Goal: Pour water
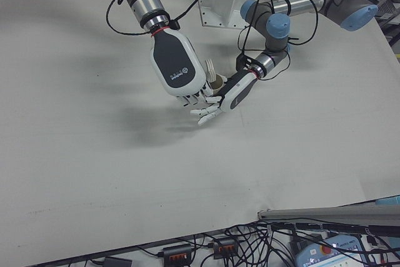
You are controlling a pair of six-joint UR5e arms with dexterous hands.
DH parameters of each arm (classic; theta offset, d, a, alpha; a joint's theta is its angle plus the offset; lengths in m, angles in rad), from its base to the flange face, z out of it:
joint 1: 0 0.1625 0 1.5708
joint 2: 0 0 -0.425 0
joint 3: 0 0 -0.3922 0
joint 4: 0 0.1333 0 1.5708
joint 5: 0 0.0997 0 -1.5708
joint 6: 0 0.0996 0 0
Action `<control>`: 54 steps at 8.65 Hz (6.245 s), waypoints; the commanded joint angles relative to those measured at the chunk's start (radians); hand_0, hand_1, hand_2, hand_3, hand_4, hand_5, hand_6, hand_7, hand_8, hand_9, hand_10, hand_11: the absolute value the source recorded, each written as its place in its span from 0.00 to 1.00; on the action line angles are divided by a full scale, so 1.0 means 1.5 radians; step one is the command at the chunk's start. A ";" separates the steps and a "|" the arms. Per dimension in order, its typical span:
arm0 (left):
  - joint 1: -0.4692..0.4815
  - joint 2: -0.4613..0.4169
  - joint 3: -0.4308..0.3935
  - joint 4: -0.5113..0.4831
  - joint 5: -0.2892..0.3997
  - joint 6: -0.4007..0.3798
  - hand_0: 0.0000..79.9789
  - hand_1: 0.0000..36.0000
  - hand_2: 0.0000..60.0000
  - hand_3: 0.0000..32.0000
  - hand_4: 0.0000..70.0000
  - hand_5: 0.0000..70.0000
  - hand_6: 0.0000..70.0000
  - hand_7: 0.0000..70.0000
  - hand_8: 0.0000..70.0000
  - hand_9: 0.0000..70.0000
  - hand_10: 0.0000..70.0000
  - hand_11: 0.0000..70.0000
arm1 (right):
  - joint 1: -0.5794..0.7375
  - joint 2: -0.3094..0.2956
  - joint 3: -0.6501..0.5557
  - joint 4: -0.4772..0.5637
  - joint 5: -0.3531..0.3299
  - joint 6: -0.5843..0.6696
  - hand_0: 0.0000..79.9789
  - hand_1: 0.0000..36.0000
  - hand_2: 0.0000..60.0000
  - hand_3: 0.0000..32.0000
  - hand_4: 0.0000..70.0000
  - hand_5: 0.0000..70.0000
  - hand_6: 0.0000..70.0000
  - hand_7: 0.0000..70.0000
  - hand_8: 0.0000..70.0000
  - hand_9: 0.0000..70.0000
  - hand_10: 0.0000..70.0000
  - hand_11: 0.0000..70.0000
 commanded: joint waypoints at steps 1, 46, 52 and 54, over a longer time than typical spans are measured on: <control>-0.029 0.006 -0.044 0.010 0.024 -0.007 0.82 1.00 1.00 0.00 1.00 1.00 0.24 0.26 0.11 0.07 0.12 0.19 | 0.083 -0.011 0.001 0.013 0.018 0.069 1.00 1.00 0.37 0.00 0.45 0.81 0.78 0.73 0.63 0.73 0.48 0.74; -0.597 0.653 -0.053 -0.468 0.198 -0.241 0.66 0.05 0.00 0.00 0.39 0.00 0.11 0.14 0.04 0.01 0.02 0.03 | 0.477 -0.324 -0.251 0.627 -0.056 0.328 0.61 0.15 0.00 0.67 0.00 0.07 0.00 0.03 0.07 0.00 0.00 0.00; -0.697 0.624 -0.192 -0.301 0.247 -0.293 0.66 0.05 0.00 0.00 0.47 0.05 0.18 0.24 0.06 0.04 0.04 0.06 | 0.493 -0.324 -0.211 0.609 -0.103 0.377 0.63 0.20 0.00 0.01 0.20 0.18 0.15 0.19 0.10 0.02 0.00 0.00; -0.721 0.622 -0.216 -0.270 0.277 -0.326 0.65 0.03 0.00 0.00 0.45 0.04 0.18 0.24 0.06 0.05 0.06 0.09 | 0.514 -0.325 -0.202 0.609 -0.104 0.393 0.63 0.22 0.00 0.00 0.21 0.17 0.14 0.19 0.08 0.02 0.00 0.00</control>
